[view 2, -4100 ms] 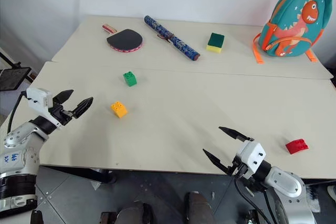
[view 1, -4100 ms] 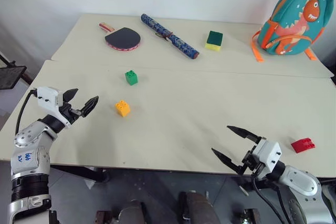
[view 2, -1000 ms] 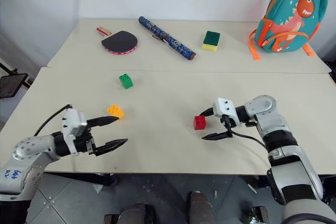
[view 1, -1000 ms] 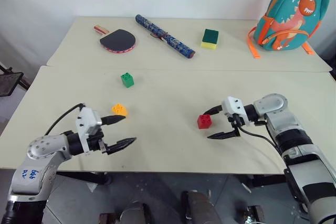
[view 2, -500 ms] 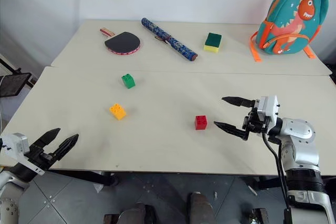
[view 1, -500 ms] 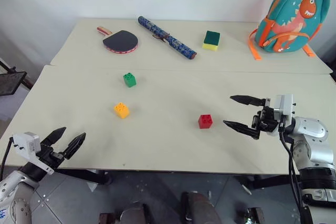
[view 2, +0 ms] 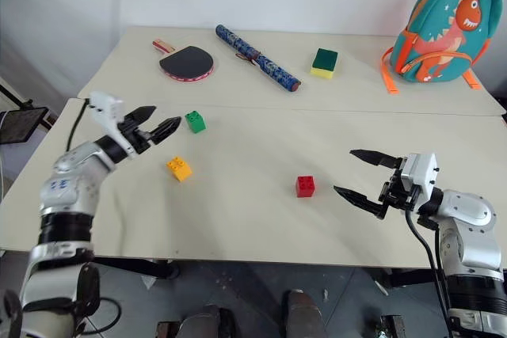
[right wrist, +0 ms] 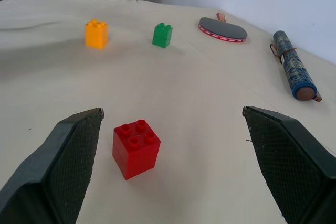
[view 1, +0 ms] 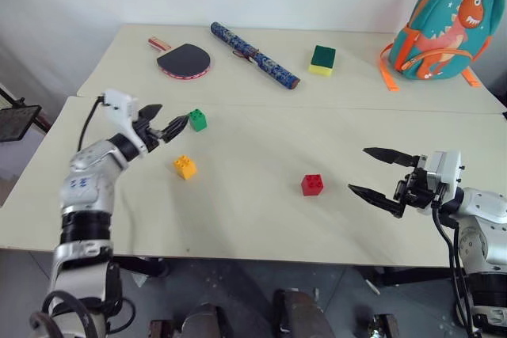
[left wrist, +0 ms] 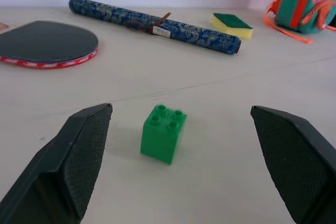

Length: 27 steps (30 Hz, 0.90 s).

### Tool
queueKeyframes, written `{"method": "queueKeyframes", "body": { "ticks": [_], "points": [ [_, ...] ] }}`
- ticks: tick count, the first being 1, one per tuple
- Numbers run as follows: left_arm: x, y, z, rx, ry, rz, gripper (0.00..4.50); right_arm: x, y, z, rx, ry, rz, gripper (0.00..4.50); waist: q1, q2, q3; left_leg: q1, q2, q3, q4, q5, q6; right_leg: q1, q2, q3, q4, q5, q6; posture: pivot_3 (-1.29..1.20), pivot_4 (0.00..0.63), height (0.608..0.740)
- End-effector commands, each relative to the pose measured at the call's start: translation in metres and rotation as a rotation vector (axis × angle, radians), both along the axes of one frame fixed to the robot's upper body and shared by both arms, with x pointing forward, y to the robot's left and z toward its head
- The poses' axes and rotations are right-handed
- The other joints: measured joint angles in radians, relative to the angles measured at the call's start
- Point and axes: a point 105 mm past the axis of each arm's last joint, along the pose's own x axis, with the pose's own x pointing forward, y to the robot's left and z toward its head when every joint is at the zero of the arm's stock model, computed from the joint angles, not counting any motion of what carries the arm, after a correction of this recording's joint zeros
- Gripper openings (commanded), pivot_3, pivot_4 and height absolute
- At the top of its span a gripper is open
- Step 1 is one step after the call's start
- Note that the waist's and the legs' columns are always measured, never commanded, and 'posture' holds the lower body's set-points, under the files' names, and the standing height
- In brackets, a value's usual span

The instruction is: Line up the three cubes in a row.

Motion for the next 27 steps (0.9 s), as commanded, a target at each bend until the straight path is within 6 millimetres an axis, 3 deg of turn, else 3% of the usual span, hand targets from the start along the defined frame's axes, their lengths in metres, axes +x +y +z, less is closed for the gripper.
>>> {"method": "queueKeyframes", "body": {
  "ticks": [1, 9, 18, 21, 27],
  "points": [
    [0.014, 0.011, 0.006, 0.077, -0.016, 0.031, 4.5, -0.006, 0.003, 0.011, 0.004, -0.037, -0.007, 4.45, 0.001, 0.0, 0.0, 0.0, 0.0, 0.0, 0.0, 0.0, 0.0, 0.0, 0.0, 0.0, 0.0, 0.0, 0.0, 0.0, 0.15, 0.74],
    [0.028, -0.001, -0.012, 0.185, 0.098, -0.065, 4.5, -0.012, 0.004, 0.013, 0.01, -0.038, -0.041, 4.45, 0.006, -0.002, 0.001, -0.001, 0.0, 0.001, 0.0, 0.0, 0.0, -0.001, 0.0, 0.0, -0.002, 0.0, 0.0, 0.0, 0.15, 0.74],
    [0.039, -0.014, -0.021, 0.168, 0.148, 0.005, 4.5, -0.023, 0.005, 0.013, 0.017, -0.023, -0.068, 4.45, 0.006, -0.005, 0.003, -0.003, 0.0, 0.0, 0.0, 0.0, 0.0, -0.002, 0.0, -0.001, -0.001, 0.0, 0.0, 0.0, 0.15, 0.74],
    [0.04, -0.018, -0.022, 0.153, 0.145, 0.004, 3.91, -0.026, 0.004, 0.011, 0.02, -0.014, -0.081, 4.5, 0.005, -0.005, 0.003, -0.003, 0.0, 0.0, 0.0, 0.0, 0.0, -0.002, 0.0, -0.001, -0.001, 0.0, 0.0, 0.0, 0.15, 0.74],
    [0.041, -0.022, -0.026, 0.111, 0.155, 0.015, 1.94, -0.03, 0.005, 0.009, 0.025, 0.001, -0.092, 4.5, 0.004, -0.006, 0.003, -0.003, 0.0, 0.0, 0.0, 0.0, 0.0, -0.002, 0.0, -0.001, -0.001, 0.0, 0.0, 0.0, 0.15, 0.74]
  ]
}}
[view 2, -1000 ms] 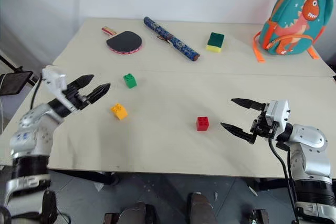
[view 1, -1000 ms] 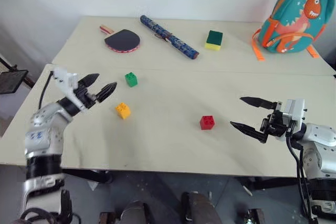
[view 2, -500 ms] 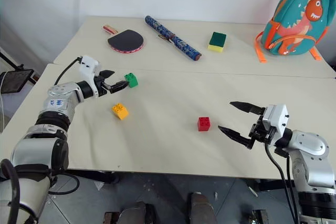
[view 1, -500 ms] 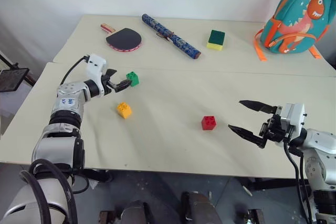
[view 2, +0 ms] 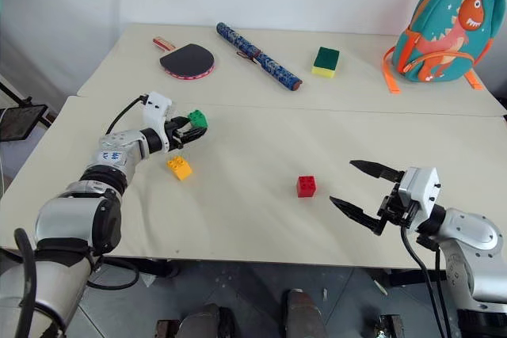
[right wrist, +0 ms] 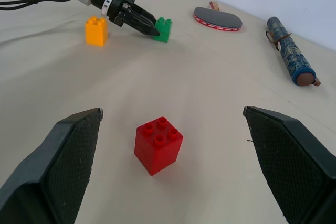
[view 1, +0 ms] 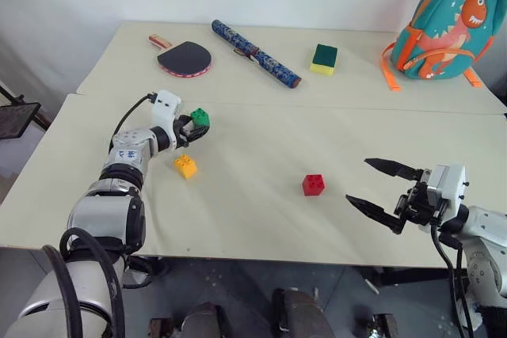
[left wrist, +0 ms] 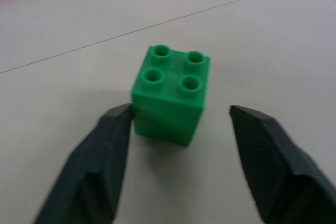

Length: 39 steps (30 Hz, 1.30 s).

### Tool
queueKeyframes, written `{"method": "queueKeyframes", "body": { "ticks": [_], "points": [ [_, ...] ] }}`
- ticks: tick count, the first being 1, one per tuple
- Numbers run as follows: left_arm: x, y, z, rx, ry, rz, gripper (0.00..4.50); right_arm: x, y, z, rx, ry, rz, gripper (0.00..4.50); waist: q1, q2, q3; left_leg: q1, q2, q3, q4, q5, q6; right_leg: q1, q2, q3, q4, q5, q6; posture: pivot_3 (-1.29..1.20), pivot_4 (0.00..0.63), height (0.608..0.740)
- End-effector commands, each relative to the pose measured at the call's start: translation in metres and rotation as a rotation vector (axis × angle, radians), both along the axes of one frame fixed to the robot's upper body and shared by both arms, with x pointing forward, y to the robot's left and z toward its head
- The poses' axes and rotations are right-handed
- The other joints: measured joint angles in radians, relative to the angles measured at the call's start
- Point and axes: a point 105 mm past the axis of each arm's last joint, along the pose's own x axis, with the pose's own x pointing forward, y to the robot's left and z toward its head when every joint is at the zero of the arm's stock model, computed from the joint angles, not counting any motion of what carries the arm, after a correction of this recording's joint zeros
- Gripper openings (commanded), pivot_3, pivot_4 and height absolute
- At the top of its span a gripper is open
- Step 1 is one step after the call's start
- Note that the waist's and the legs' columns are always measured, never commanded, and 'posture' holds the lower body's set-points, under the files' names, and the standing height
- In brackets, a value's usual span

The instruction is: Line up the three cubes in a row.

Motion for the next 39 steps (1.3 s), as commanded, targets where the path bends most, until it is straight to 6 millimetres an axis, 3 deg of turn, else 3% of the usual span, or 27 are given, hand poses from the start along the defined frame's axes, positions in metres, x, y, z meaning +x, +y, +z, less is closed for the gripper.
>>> {"method": "queueKeyframes", "body": {
  "ticks": [1, 2, 7, 10, 14, 16, 18, 21, 27, 33, 39],
  "points": [
    [0.002, -0.002, 0.011, -0.032, -0.035, -0.004, 1.63, -0.006, 0.0, 0.012, 0.003, -0.043, -0.006, 4.5, 0.001, 0.0, 0.0, 0.0, 0.0, 0.0, 0.0, 0.0, 0.0, 0.0, 0.0, 0.0, 0.0, 0.0, 0.0, 0.0, 0.15, 0.74],
    [0.001, -0.002, 0.011, -0.043, -0.035, -0.013, 1.45, -0.006, 0.0, 0.011, 0.005, -0.038, -0.005, 4.5, 0.001, 0.0, 0.0, 0.0, 0.0, 0.0, 0.0, 0.0, 0.0, 0.0, 0.0, 0.0, 0.0, 0.0, 0.0, 0.0, 0.15, 0.74],
    [-0.003, -0.004, 0.017, -0.07, -0.058, -0.076, 1.46, -0.008, 0.001, 0.008, 0.004, -0.029, -0.005, 4.5, 0.001, 0.0, 0.0, 0.0, 0.0, 0.0, 0.0, 0.0, 0.0, 0.0, 0.0, 0.0, 0.0, 0.0, 0.0, 0.0, 0.15, 0.74],
    [-0.006, -0.007, 0.037, -0.082, -0.133, -0.151, 1.46, -0.008, 0.001, 0.008, 0.003, -0.029, -0.005, 4.5, 0.001, -0.001, 0.0, 0.0, 0.0, 0.0, 0.0, 0.0, 0.0, 0.0, 0.0, 0.0, 0.0, 0.0, 0.0, 0.0, 0.15, 0.74],
    [-0.026, -0.038, 0.08, -0.006, -0.246, -0.491, 1.46, -0.008, -0.004, 0.008, -0.013, -0.036, -0.02, 4.5, 0.001, -0.003, 0.002, 0.0, 0.0, 0.0, 0.0, 0.0, 0.0, 0.0, 0.0, -0.001, 0.0, 0.0, 0.0, 0.0, 0.15, 0.74],
    [-0.033, -0.045, 0.086, 0.021, -0.258, -0.579, 1.46, -0.009, -0.006, 0.007, -0.018, -0.032, -0.021, 4.5, 0.004, -0.004, 0.002, -0.001, 0.0, 0.0, 0.001, 0.0, 0.0, 0.0, 0.0, -0.001, 0.0, 0.0, 0.0, 0.0, 0.15, 0.74],
    [-0.057, -0.073, 0.088, 0.112, -0.237, -0.844, 1.46, -0.012, -0.013, 0.006, -0.039, -0.014, -0.023, 4.5, 0.005, -0.004, 0.002, -0.001, -0.001, 0.0, 0.001, 0.0, 0.0, 0.001, 0.0, -0.001, -0.001, 0.0, 0.0, 0.0, 0.15, 0.74],
    [-0.086, -0.107, 0.059, 0.297, -0.156, -1.056, 1.46, -0.015, -0.028, 0.003, -0.08, 0.019, -0.037, 4.5, 0.009, -0.003, 0.002, -0.001, -0.001, -0.001, 0.0, 0.0, 0.0, 0.002, 0.0, -0.001, 0.0, 0.0, 0.001, 0.0, 0.15, 0.74],
    [-0.105, -0.144, 0.019, 0.308, -0.06, -0.992, 1.46, -0.019, -0.038, -0.006, -0.1, 0.046, -0.057, 4.5, 0.001, -0.003, 0.003, -0.001, 0.0, -0.003, 0.002, 0.0, 0.0, 0.001, 0.001, 0.0, 0.001, 0.0, 0.002, 0.0, 0.15, 0.74],
    [-0.102, -0.147, -0.017, 0.368, -0.004, -0.907, 1.46, -0.024, -0.031, -0.011, -0.085, 0.057, -0.051, 4.5, 0.001, -0.003, 0.002, 0.001, 0.0, -0.008, 0.006, 0.001, 0.001, 0.004, 0.0, 0.003, 0.002, 0.0, 0.002, 0.0, 0.15, 0.74],
    [-0.102, -0.137, -0.025, 0.409, 0.021, -0.911, 1.46, -0.028, -0.035, -0.013, -0.088, 0.073, -0.053, 4.5, 0.003, -0.003, 0.002, 0.0, -0.001, -0.01, 0.007, 0.0, 0.002, 0.004, 0.0, 0.002, 0.003, 0.0, 0.002, 0.0, 0.15, 0.74]
  ]
}}
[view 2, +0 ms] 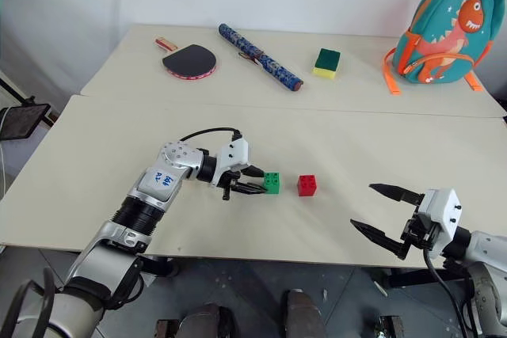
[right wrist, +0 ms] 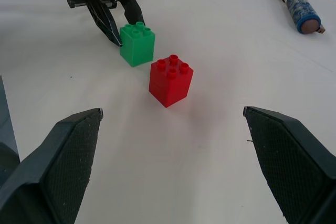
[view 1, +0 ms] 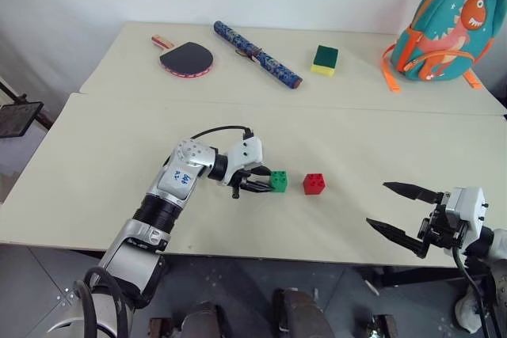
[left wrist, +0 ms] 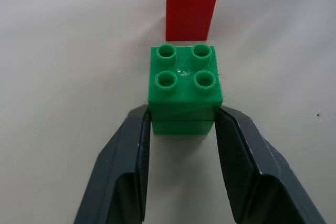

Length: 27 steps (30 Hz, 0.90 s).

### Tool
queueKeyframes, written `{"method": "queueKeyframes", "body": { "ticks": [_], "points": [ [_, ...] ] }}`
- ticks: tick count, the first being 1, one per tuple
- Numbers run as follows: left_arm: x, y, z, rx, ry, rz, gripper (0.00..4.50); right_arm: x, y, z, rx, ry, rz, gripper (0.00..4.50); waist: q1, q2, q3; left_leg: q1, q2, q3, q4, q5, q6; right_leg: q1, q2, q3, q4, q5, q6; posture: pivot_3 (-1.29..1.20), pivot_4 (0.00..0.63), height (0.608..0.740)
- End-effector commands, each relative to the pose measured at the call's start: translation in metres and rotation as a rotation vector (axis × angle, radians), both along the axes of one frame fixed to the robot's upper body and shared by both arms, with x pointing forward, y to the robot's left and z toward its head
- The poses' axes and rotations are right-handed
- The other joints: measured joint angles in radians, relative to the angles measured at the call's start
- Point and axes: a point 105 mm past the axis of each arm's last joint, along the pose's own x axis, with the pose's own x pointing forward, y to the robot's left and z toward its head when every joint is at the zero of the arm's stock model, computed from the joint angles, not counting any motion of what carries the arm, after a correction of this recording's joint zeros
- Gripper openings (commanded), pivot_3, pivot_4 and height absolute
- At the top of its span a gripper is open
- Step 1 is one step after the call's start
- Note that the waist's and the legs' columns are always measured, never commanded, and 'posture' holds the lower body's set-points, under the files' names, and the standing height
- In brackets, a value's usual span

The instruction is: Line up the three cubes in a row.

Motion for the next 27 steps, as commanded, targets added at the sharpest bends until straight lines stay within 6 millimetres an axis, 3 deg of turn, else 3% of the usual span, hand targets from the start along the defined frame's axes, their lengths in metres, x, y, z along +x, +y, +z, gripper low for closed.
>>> {"method": "queueKeyframes", "body": {
  "ticks": [1, 5, 9, 14, 15, 18, 21, 23, 24, 27],
  "points": [
    [0.001, 0.005, 0.0, 0.027, -0.013, -0.006, 1.46, -0.005, -0.004, 0.008, -0.011, -0.037, 0.0, 4.5, 0.0, 0.0, 0.0, 0.0, 0.0, 0.0, 0.0, 0.0, 0.0, 0.0, 0.0, 0.0, 0.0, 0.0, 0.0, 0.0, 0.15, 0.74],
    [0.001, 0.005, -0.002, 0.027, -0.023, -0.028, 1.46, -0.003, -0.002, 0.008, -0.009, -0.037, 0.002, 4.5, -0.001, 0.0, 0.0, 0.0, 0.0, 0.0, 0.0, 0.0, 0.0, 0.0, 0.0, 0.0, 0.0, 0.0, 0.0, 0.0, 0.15, 0.74],
    [-0.004, 0.003, 0.015, -0.051, -0.034, -0.064, 2.78, -0.002, 0.001, 0.007, -0.003, -0.037, 0.016, 4.5, -0.001, 0.0, 0.0, 0.0, 0.0, 0.0, 0.001, 0.0, 0.0, 0.0, 0.0, 0.0, 0.001, 0.0, 0.0, 0.0, 0.15, 0.74],
    [-0.004, 0.019, 0.043, -0.145, -0.125, -0.048, 4.29, 0.002, 0.006, 0.006, 0.007, -0.038, 0.034, 4.5, -0.002, 0.0, 0.0, -0.001, 0.0, 0.0, 0.001, 0.0, 0.0, 0.0, 0.0, 0.0, 0.001, 0.0, 0.0, 0.0, 0.15, 0.74],
    [-0.007, 0.034, 0.053, -0.18, -0.142, -0.031, 4.48, 0.004, 0.01, 0.006, 0.015, -0.037, 0.051, 4.5, -0.002, 0.0, 0.0, -0.001, 0.0, 0.0, 0.001, 0.0, 0.0, -0.001, 0.0, 0.0, 0.001, 0.0, 0.0, 0.0, 0.15, 0.74],
    [-0.022, 0.073, 0.08, -0.307, -0.152, 0.032, 4.48, 0.01, 0.022, 0.007, 0.045, -0.033, 0.109, 4.5, -0.011, 0.001, 0.0, 0.001, 0.002, 0.0, 0.0, 0.0, 0.0, -0.002, 0.0, 0.001, 0.004, 0.0, 0.0, 0.0, 0.15, 0.74],
    [-0.033, 0.105, 0.1, -0.551, -0.148, 0.099, 4.48, 0.017, 0.035, 0.01, 0.073, -0.05, 0.159, 4.5, -0.007, 0.002, 0.001, 0.002, 0.002, 0.0, 0.001, 0.0, 0.0, -0.002, 0.0, 0.001, 0.007, -0.001, -0.001, 0.0, 0.15, 0.74],
    [-0.022, 0.155, 0.083, -0.56, -0.196, 0.343, 4.48, 0.023, 0.049, 0.012, 0.088, -0.063, 0.218, 4.5, -0.004, 0.002, 0.001, 0.002, 0.002, 0.0, 0.003, 0.0, 0.0, -0.002, -0.001, 0.001, 0.008, -0.001, -0.001, 0.0, 0.15, 0.74],
    [-0.021, 0.17, 0.074, -0.53, -0.212, 0.41, 4.48, 0.025, 0.054, 0.012, 0.092, -0.066, 0.238, 4.5, -0.005, 0.002, 0.001, 0.003, 0.002, 0.0, 0.003, 0.0, 0.0, -0.001, -0.001, 0.001, 0.008, -0.001, -0.001, 0.0, 0.15, 0.74],
    [-0.035, 0.215, 0.046, -0.52, -0.19, 0.617, 4.48, 0.028, 0.076, 0.019, 0.116, -0.082, 0.329, 4.5, -0.005, 0.002, 0.001, 0.004, 0.002, 0.0, 0.003, 0.0, 0.0, -0.001, -0.001, 0.001, 0.008, -0.001, -0.002, 0.0, 0.15, 0.74]
  ]
}}
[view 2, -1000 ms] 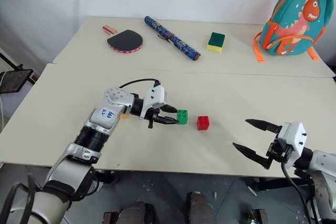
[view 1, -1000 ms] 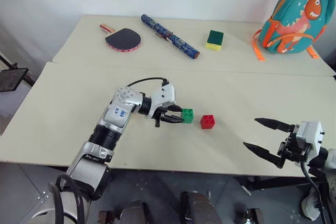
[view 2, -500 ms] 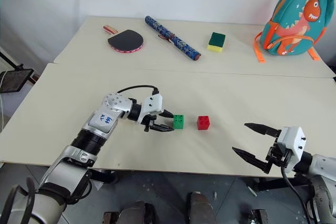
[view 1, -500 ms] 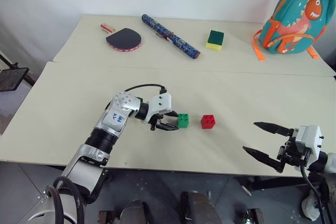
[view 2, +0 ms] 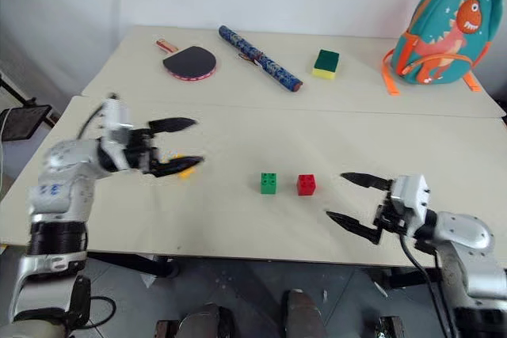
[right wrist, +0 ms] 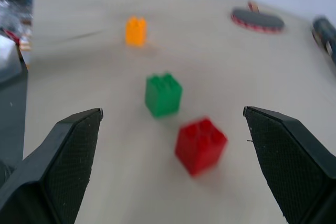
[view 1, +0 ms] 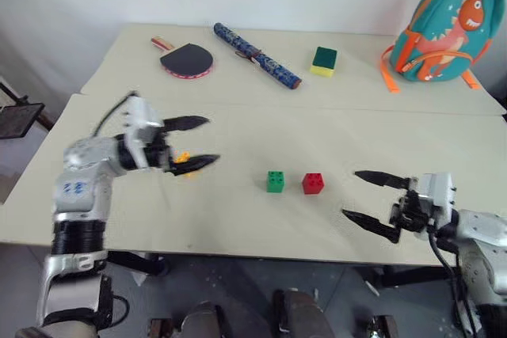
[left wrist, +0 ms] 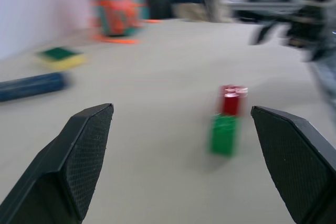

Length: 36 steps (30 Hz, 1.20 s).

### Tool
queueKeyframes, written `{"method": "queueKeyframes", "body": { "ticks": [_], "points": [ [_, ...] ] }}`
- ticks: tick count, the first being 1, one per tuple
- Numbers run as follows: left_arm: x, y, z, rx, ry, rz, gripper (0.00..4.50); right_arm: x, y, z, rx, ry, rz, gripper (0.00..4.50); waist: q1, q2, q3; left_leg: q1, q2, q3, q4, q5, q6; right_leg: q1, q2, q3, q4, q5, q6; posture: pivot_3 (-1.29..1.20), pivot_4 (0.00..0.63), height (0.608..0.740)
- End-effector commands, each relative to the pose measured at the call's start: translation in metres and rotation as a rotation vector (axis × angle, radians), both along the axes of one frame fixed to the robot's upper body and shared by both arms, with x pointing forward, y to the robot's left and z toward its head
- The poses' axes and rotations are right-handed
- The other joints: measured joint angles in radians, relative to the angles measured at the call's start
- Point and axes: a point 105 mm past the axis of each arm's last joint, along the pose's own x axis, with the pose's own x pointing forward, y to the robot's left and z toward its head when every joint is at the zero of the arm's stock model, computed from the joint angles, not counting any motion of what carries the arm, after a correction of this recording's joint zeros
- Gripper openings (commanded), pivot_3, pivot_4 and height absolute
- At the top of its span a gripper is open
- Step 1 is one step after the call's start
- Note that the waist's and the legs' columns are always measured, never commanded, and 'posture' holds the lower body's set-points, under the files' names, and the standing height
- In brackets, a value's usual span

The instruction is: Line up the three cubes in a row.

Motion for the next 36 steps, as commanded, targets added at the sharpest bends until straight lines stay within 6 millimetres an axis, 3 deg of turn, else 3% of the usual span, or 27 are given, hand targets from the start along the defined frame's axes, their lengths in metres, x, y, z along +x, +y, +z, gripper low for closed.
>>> {"method": "queueKeyframes", "body": {
  "ticks": [1, 4, 9, 16, 19, 23, 32, 36],
  "points": [
    [-0.023, 0.06, -0.026, -0.058, 0.036, 0.266, 4.48, 0.0, 0.028, 0.013, 0.036, -0.043, 0.121, 4.5, -0.003, 0.0, 0.0, 0.0, 0.0, 0.0, -0.001, 0.0, 0.0, 0.0, 0.0, 0.0, 0.0, 0.0, 0.0, 0.0, 0.15, 0.74],
    [-0.056, 0.104, -0.056, -0.035, 0.097, 0.456, 4.48, 0.0, 0.048, 0.02, 0.052, -0.062, 0.201, 4.5, -0.013, -0.001, 0.0, -0.001, 0.002, 0.002, -0.001, -0.002, 0.0, -0.003, -0.001, -0.001, 0.0, 0.0, 0.0, 0.0, 0.15, 0.74],
    [-0.074, 0.114, -0.069, -0.028, 0.152, 0.498, 4.48, 0.0, 0.052, 0.025, 0.037, -0.078, 0.217, 4.5, 0.027, -0.002, 0.0, -0.002, 0.001, 0.0, -0.001, -0.003, 0.0, -0.002, -0.003, -0.006, -0.002, -0.002, -0.003, 0.0, 0.15, 0.74],
    [-0.046, 0.061, -0.054, -0.075, 0.102, 0.379, 4.48, 0.002, 0.019, 0.025, -0.023, -0.084, 0.092, 4.5, 0.029, -0.004, -0.001, -0.003, -0.004, 0.0, -0.001, -0.005, 0.005, -0.001, -0.01, -0.008, -0.002, -0.002, -0.003, 0.0, 0.15, 0.74],
    [-0.016, 0.036, -0.042, -0.15, 0.054, 0.347, 4.48, 0.0, 0.006, 0.02, -0.044, -0.062, 0.042, 4.5, 0.027, -0.004, -0.001, -0.002, -0.003, 0.001, -0.001, -0.006, 0.004, -0.001, -0.008, -0.009, -0.002, -0.001, -0.002, 0.0, 0.15, 0.74],
    [0.005, 0.013, -0.049, -0.108, 0.071, 0.28, 4.48, -0.003, 0.005, 0.016, -0.051, -0.048, 0.033, 4.5, 0.019, -0.004, -0.002, -0.002, -0.001, 0.003, 0.0, -0.005, 0.002, -0.001, -0.005, -0.008, -0.002, -0.001, -0.002, 0.0, 0.15, 0.74],
    [0.019, -0.008, -0.063, -0.04, 0.111, 0.229, 4.48, -0.011, 0.003, 0.015, -0.052, -0.045, 0.003, 4.5, 0.003, -0.004, -0.001, -0.001, 0.001, 0.004, -0.001, -0.005, 0.0, -0.001, -0.002, -0.008, -0.002, -0.001, -0.002, 0.0, 0.15, 0.74],
    [0.02, -0.011, -0.063, -0.054, 0.103, 0.243, 3.64, -0.012, 0.002, 0.015, -0.048, -0.047, -0.014, 4.5, 0.004, -0.004, -0.001, -0.001, 0.001, 0.003, -0.001, -0.005, 0.0, -0.001, -0.002, -0.007, -0.003, -0.001, -0.002, 0.0, 0.15, 0.74]
  ]
}}
